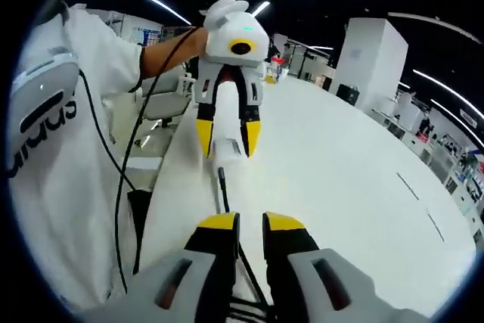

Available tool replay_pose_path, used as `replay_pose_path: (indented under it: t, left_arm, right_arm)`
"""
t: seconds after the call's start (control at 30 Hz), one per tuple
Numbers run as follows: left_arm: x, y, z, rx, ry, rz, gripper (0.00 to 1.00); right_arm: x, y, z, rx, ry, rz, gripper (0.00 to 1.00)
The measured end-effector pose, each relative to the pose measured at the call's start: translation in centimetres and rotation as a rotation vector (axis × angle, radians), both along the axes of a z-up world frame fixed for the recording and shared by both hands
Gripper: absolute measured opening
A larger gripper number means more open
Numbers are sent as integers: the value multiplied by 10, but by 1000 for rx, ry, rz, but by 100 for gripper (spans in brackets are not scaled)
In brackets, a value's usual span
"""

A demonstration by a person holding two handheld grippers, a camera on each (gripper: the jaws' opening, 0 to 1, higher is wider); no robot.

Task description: Plug the desk Type‑C cable into the charger adapter.

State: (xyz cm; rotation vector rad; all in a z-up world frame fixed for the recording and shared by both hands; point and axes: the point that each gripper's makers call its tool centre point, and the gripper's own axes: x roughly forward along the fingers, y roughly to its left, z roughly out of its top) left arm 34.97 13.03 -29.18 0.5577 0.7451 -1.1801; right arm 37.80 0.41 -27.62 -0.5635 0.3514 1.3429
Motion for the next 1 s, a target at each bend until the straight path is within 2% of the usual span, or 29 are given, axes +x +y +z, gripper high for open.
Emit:
replay_pose_path:
  t: [0.33, 0.5, 0.7, 1.0]
  left_arm:
    - [-2, 2, -7, 0, 16, -4, 29]
    - [-2, -1, -10, 1, 22, -12, 29]
    - [-3, -2, -12, 8, 27, -19, 29]
    - [-2, -2, -15, 8, 38, -9, 28]
  right_arm:
    - [16, -106, -7, -84, 28, -257, 15]
    - [19, -141, -14, -125, 49, -346, 16]
    - [18, -155, -24, -150, 90, -385, 16]
    - [15, -159, -38, -185, 139, -405, 15]
